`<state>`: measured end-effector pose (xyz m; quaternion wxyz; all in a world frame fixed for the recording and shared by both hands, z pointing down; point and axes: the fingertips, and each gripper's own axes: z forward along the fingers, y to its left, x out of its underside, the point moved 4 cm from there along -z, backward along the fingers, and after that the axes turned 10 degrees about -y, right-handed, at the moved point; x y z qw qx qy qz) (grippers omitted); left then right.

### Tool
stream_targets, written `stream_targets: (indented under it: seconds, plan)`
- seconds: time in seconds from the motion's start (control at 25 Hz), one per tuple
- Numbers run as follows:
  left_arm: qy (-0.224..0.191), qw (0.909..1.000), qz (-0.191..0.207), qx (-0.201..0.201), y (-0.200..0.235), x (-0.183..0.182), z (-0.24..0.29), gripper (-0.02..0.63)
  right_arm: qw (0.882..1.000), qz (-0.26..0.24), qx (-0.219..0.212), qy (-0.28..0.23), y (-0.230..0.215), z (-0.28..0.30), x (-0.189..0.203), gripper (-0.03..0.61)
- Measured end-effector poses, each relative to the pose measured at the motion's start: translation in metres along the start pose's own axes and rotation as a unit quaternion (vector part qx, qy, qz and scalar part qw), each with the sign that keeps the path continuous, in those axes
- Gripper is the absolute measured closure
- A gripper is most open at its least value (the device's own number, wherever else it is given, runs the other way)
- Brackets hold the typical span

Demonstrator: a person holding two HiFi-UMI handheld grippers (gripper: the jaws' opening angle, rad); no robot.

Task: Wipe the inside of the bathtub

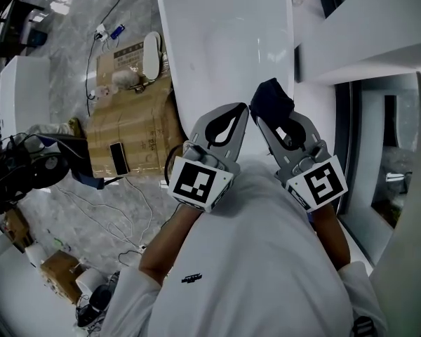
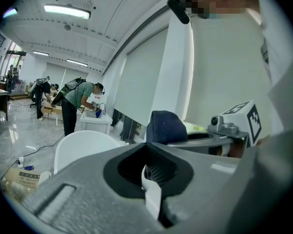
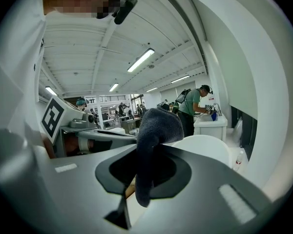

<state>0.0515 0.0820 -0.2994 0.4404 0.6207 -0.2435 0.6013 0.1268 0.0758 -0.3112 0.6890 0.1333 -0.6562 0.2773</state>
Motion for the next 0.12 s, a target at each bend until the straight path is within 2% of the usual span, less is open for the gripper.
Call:
stream_targets:
  seconds: [0.12]
  plan:
    - [0.0,1.0,0.001,-0.005,0.0031,0.001,-0.0007,0.617,1.0,0.0,0.0,0.003,-0.0028,0.0028,0.0032,0.528]
